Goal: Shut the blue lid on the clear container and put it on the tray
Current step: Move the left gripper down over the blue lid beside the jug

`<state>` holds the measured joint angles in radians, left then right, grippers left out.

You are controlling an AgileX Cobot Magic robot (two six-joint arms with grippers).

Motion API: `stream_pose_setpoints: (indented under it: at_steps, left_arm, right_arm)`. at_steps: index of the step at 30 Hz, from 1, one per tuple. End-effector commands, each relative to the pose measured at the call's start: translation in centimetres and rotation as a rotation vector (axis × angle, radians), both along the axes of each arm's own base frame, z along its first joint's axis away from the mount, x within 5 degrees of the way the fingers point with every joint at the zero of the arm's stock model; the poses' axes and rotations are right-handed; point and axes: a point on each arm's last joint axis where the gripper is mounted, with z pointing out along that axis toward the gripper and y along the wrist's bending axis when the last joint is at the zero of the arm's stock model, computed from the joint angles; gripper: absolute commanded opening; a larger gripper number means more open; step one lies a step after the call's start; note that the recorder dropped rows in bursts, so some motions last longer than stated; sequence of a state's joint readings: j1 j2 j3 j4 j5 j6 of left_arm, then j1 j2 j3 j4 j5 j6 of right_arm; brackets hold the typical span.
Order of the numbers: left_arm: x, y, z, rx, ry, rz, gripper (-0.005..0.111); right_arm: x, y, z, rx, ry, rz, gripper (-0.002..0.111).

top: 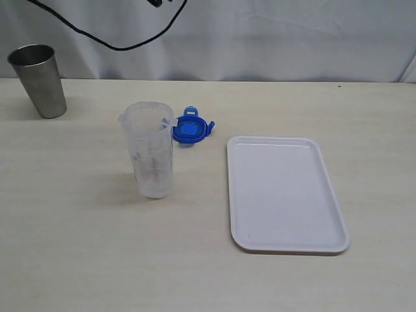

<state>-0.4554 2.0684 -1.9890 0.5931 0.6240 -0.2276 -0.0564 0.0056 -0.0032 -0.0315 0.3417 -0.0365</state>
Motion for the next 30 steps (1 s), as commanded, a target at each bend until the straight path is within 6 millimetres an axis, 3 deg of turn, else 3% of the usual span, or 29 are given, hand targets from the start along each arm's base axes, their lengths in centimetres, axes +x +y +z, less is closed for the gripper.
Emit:
stream_pose_setpoints:
  at_steps: [1,5,7,13,23,30]
  left_arm:
    - [-0.4,2.2,-0.2,-0.224,0.318,-0.130,0.000]
    - [0.4,4.9,-2.0,-0.283,0.444,-0.078,0.000]
    - [1.2,6.0,-3.8,-0.355,0.532,-0.054,0.001]
    - [3.3,7.7,-10.1,-0.543,0.727,-0.093,0.023]
    - [4.6,7.5,-17.6,-0.455,0.815,-0.083,0.028]
    - [4.7,6.2,-20.4,-0.579,0.872,-0.156,0.028]
  right_arm:
    - [0.0,0.0,-0.1,0.000,-0.003,0.001,0.004]
    - [0.0,0.0,-0.1,0.000,-0.003,0.001,0.004]
    - [0.0,0.0,-0.1,0.000,-0.003,0.001,0.004]
    - [0.0,0.0,-0.1,0.000,-0.003,0.001,0.004]
    - [0.0,0.0,-0.1,0.000,-0.003,0.001,0.004]
    - [0.0,0.0,-0.1,0.000,-0.003,0.001,0.004]
